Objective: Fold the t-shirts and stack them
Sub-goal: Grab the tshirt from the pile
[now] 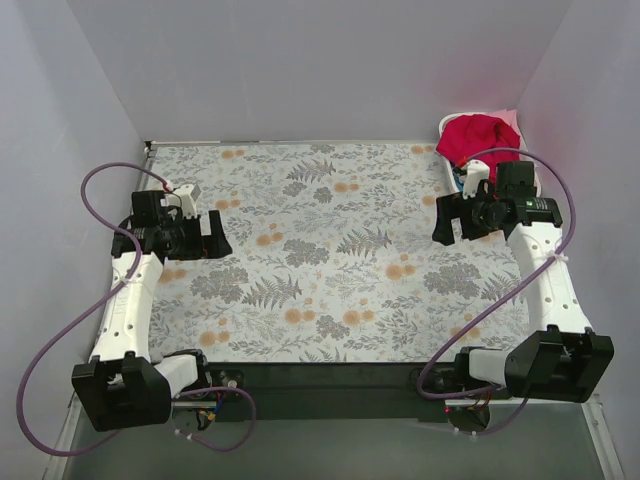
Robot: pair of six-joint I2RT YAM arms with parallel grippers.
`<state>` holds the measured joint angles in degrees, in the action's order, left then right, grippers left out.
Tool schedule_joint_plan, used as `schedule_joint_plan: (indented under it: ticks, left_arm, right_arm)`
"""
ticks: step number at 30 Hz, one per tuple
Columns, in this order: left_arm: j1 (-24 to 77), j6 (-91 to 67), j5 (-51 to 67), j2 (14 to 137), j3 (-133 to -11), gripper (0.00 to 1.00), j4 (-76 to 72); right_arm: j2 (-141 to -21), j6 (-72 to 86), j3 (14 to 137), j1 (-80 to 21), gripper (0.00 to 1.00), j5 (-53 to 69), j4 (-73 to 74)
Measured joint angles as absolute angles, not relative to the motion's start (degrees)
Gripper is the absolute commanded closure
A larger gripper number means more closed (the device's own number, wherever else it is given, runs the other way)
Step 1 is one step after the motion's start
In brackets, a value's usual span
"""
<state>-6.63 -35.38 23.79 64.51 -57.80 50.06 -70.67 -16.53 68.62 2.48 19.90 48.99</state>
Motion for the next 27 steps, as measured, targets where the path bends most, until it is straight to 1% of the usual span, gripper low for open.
schedule_joint_plan:
  ticks: [9, 15, 19, 22, 27]
  left_arm:
    - [-6.63, -35.99, 24.08, 64.64, -63.42, 0.02, 48.82]
    - [-6.63, -36.45, 25.93, 65.32, -66.46, 0.02, 48.49]
    - [-6.63, -36.45, 26.63, 66.3, -67.57, 0.02, 48.88]
    - [-6.63, -36.53, 26.87, 66.35, -67.57, 0.02, 49.32]
    - [-6.63, -37.52, 27.66, 67.29, -67.55, 0.02, 49.54]
  right_arm:
    - [-75.96, -17.15, 77.89, 2.5, 0.02, 19.88, 49.84]
    - [-83.59, -16.01, 89.62, 5.04, 0.02, 18.02, 49.25]
    - [-93.01, -13.87, 102.78, 8.73, 0.02, 16.8, 47.31]
    - [-102.19, -12.93, 114.61, 10.46, 0.02, 15.49, 45.63]
    - [-113.21, -11.73, 123.81, 11.03, 0.02, 11.62, 42.61]
